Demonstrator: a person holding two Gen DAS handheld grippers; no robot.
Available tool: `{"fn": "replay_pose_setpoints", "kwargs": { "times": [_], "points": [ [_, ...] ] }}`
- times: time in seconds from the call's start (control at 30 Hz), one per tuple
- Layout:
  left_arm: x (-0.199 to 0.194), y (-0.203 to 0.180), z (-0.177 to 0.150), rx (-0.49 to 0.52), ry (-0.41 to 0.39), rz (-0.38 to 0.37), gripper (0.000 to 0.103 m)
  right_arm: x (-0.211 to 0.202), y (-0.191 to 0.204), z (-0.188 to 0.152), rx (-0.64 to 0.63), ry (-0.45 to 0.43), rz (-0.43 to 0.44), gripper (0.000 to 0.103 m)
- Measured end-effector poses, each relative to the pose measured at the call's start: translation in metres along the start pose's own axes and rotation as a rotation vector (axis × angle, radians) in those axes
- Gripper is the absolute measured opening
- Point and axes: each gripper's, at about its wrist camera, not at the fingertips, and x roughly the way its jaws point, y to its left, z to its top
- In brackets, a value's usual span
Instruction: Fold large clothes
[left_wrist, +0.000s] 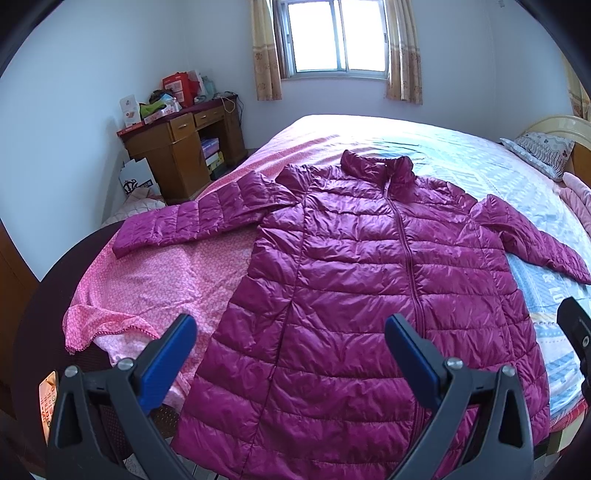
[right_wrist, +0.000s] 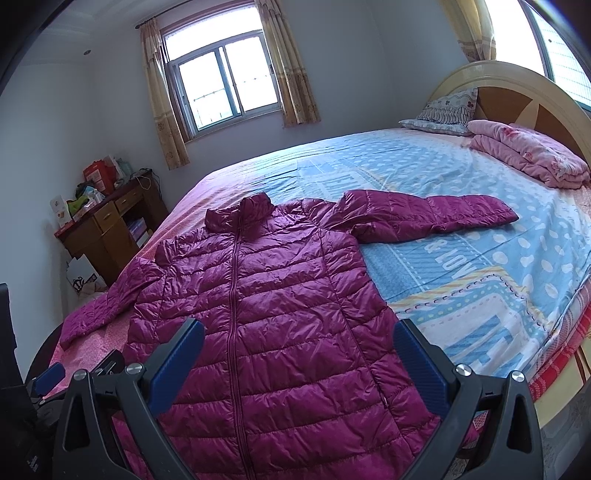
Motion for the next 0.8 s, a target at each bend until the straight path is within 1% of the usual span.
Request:
{"fn": "replay_pose_setpoints", "kwargs": {
  "times": [0.33, 0.8],
  "points": [
    [0.002, 0.0008, -0.0067, 0.001, 0.009, -0.003, 0.103, 0.0025, -0.0006, -0.0017, 0.004, 0.01, 0.005, 0.102],
    [0.0033, -0.0009, -0.0057, 0.004, 0.014, -0.001, 0.103, 0.0074, -0.0032, -0.0041, 0.01, 0.019, 0.003, 0.102]
  ]
}}
